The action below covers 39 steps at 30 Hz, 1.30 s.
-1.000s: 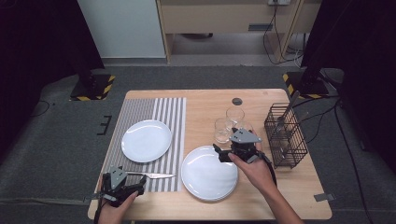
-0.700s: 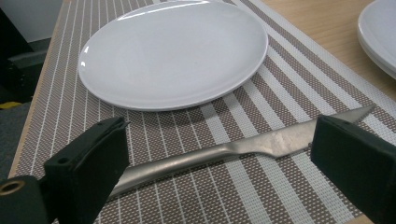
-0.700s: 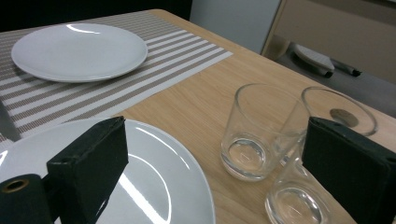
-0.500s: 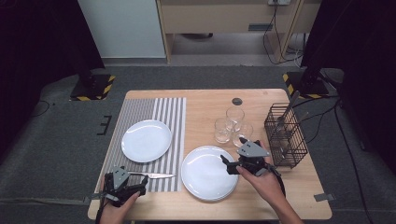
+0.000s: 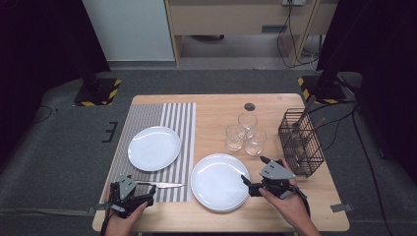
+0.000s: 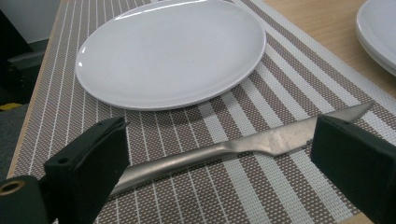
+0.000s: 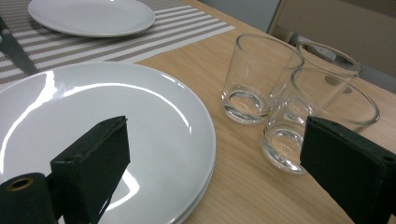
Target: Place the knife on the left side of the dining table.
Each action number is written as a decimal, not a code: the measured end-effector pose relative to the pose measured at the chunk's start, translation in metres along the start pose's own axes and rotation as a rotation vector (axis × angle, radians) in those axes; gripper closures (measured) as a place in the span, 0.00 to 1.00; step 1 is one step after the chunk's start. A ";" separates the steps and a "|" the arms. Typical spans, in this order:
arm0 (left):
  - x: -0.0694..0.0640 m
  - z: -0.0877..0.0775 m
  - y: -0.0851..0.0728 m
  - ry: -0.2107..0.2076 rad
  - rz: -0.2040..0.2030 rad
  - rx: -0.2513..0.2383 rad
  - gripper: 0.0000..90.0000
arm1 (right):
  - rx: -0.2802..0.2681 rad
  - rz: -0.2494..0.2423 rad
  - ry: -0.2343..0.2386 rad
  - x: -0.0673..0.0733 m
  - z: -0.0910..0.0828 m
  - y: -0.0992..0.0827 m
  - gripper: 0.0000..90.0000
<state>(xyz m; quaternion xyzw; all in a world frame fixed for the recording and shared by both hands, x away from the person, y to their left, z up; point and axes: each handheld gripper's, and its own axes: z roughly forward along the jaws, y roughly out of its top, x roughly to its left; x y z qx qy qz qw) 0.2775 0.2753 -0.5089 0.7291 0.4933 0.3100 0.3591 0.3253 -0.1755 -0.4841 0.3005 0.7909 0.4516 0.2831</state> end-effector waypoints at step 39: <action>-0.001 -0.001 -0.001 0.010 0.017 0.010 0.04 | 0.042 0.052 -0.005 -0.039 -0.067 -0.049 0.16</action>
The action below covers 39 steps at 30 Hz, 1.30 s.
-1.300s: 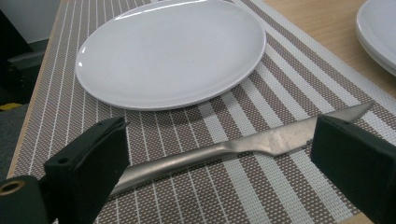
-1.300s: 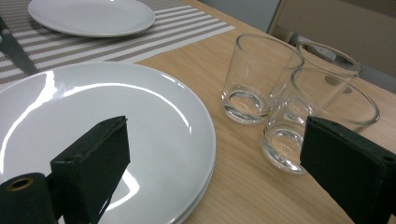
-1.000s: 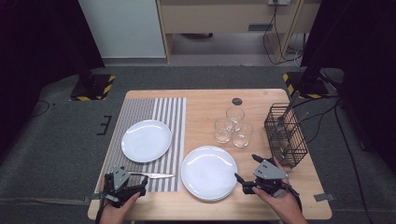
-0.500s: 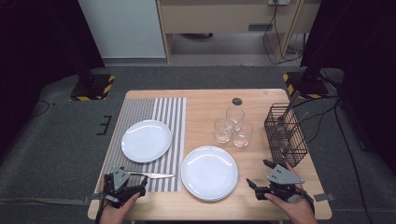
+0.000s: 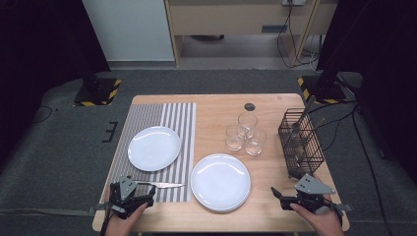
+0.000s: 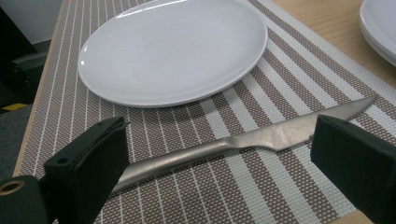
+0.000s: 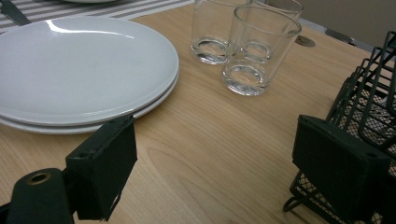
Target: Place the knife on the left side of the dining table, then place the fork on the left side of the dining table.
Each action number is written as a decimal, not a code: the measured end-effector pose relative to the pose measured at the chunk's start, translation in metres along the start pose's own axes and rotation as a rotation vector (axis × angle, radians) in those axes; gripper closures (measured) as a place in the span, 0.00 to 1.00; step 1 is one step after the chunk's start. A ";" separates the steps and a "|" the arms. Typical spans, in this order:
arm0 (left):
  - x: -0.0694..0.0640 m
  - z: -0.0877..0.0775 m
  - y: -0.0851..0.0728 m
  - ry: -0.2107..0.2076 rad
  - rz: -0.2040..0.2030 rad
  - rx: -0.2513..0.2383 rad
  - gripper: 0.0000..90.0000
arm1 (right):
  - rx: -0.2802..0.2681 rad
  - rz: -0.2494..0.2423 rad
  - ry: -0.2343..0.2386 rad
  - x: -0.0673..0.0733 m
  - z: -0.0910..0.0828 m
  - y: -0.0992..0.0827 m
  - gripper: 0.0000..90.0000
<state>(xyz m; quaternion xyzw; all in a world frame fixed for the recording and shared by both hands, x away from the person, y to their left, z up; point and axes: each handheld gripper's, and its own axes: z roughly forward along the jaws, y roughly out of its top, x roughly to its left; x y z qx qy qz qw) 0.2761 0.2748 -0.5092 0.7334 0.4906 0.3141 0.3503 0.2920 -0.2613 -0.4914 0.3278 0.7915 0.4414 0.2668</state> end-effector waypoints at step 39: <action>-0.001 -0.004 0.000 -0.007 0.005 -0.015 0.04 | -0.024 0.147 -0.086 -0.038 -0.051 -0.017 0.29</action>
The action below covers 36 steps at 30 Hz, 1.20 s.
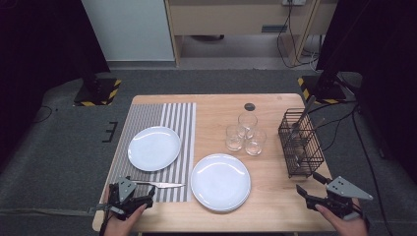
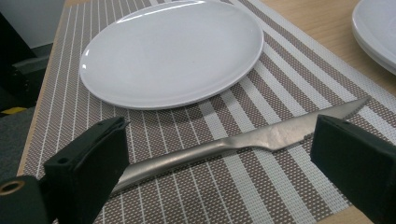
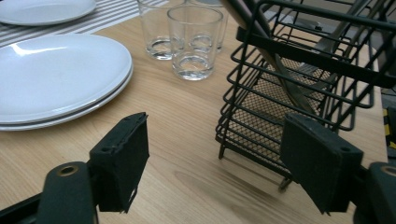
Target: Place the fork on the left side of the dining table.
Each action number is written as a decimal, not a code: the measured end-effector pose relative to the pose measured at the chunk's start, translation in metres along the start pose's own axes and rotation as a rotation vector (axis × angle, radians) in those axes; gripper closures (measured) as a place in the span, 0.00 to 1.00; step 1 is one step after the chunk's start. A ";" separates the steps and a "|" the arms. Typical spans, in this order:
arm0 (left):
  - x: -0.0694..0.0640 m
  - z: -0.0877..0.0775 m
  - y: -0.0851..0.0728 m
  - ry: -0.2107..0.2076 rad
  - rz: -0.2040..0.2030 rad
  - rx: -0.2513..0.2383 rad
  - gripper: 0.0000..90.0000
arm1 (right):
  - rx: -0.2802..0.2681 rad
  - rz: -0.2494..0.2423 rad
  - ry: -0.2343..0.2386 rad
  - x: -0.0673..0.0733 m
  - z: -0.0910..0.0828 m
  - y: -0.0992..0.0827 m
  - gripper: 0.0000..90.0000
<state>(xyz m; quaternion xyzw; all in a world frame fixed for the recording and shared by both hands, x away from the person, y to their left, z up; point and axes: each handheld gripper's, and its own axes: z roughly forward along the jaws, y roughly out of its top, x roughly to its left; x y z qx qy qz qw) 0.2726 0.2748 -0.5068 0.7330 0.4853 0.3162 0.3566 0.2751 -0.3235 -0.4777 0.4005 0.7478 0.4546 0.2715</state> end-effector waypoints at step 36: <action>-0.002 -0.001 0.001 0.001 0.012 -0.010 0.04 | -0.057 0.053 -0.010 -0.028 -0.031 0.043 0.53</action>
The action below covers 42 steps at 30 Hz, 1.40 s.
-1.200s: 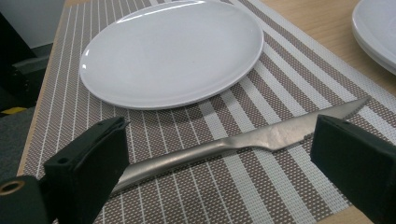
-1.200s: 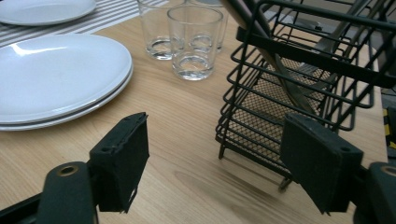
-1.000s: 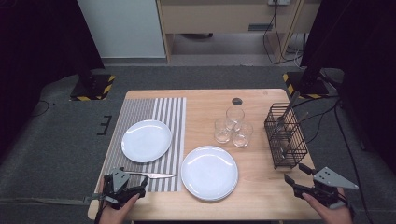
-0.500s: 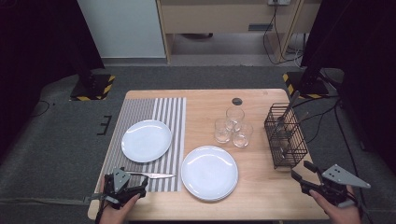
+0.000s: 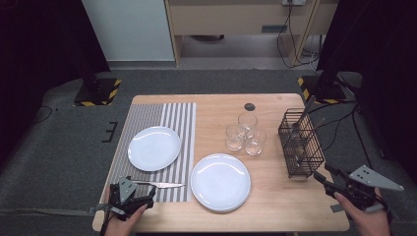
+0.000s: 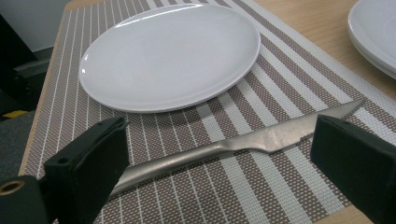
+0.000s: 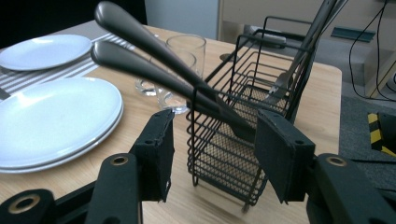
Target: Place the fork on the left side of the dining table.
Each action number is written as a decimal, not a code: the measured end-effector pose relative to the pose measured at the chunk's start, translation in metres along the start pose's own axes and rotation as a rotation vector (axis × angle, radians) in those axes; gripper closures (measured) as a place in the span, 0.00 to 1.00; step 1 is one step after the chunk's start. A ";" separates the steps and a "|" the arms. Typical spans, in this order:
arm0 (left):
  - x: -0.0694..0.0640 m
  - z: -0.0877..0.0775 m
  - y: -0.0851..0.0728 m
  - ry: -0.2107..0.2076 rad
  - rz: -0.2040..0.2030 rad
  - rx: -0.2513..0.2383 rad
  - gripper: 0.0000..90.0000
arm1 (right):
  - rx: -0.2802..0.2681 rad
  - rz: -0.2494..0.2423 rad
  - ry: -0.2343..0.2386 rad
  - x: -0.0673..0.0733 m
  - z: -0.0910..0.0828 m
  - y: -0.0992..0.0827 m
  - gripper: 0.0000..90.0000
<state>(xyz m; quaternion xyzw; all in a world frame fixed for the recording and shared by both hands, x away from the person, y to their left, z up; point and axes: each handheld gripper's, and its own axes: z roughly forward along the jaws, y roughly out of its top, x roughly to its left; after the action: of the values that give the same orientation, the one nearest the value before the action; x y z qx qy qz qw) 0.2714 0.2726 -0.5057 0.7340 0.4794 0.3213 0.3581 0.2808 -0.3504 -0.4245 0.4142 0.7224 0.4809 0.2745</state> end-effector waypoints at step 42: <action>0.001 0.001 -0.002 0.008 0.010 0.011 0.04 | 0.063 0.088 -0.146 -0.067 0.082 0.066 0.67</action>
<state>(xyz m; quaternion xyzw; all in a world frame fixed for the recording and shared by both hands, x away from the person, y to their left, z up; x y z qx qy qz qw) 0.2718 0.2734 -0.5077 0.7369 0.4790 0.3233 0.3507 0.4016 -0.3568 -0.3956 0.4880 0.6962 0.4382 0.2917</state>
